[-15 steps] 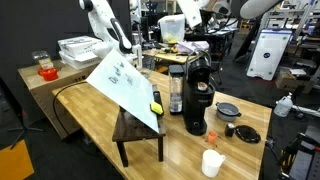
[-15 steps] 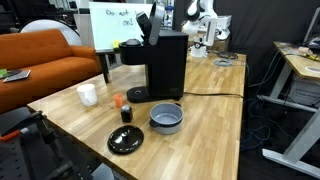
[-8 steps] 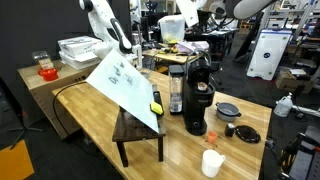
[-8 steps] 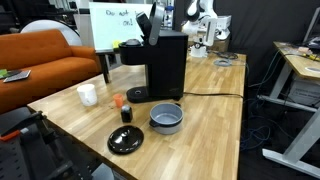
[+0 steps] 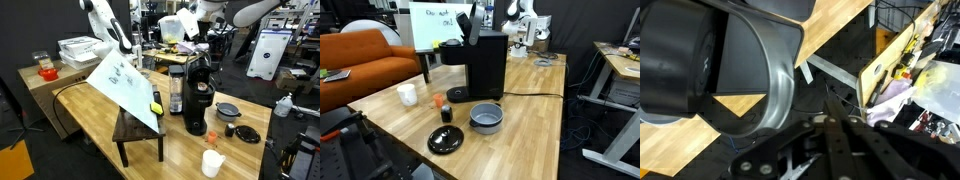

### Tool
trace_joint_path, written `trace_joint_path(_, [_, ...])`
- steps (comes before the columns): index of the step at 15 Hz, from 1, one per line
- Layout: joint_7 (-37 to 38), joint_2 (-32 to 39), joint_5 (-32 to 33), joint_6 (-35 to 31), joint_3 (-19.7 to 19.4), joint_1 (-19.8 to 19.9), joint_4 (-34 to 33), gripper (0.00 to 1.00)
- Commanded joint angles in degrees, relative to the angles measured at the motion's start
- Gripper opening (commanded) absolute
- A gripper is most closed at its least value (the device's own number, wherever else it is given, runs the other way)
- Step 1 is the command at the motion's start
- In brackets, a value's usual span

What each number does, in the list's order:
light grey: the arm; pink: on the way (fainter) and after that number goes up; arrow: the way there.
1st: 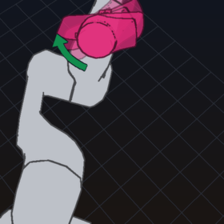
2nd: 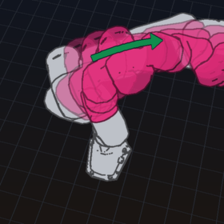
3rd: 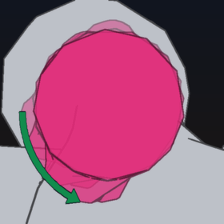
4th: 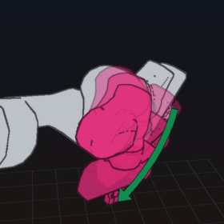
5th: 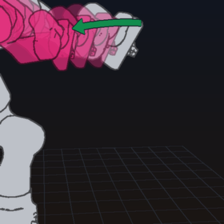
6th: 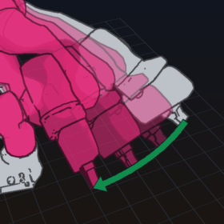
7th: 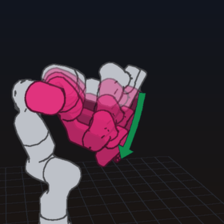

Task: Pick the small tin on the table, put it in the coffee maker then close it

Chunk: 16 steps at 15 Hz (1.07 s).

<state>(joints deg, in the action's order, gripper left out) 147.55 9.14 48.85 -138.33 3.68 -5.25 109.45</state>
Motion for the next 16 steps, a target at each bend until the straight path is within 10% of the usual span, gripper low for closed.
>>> trace_joint_path(1, [1.17,0.66,-1.17,0.96,-0.92,-0.7,1.04,0.0])
trace_joint_path(16, [-4.14,-1.57,-13.58,-0.09,0.04,-1.34,4.28,0.0])
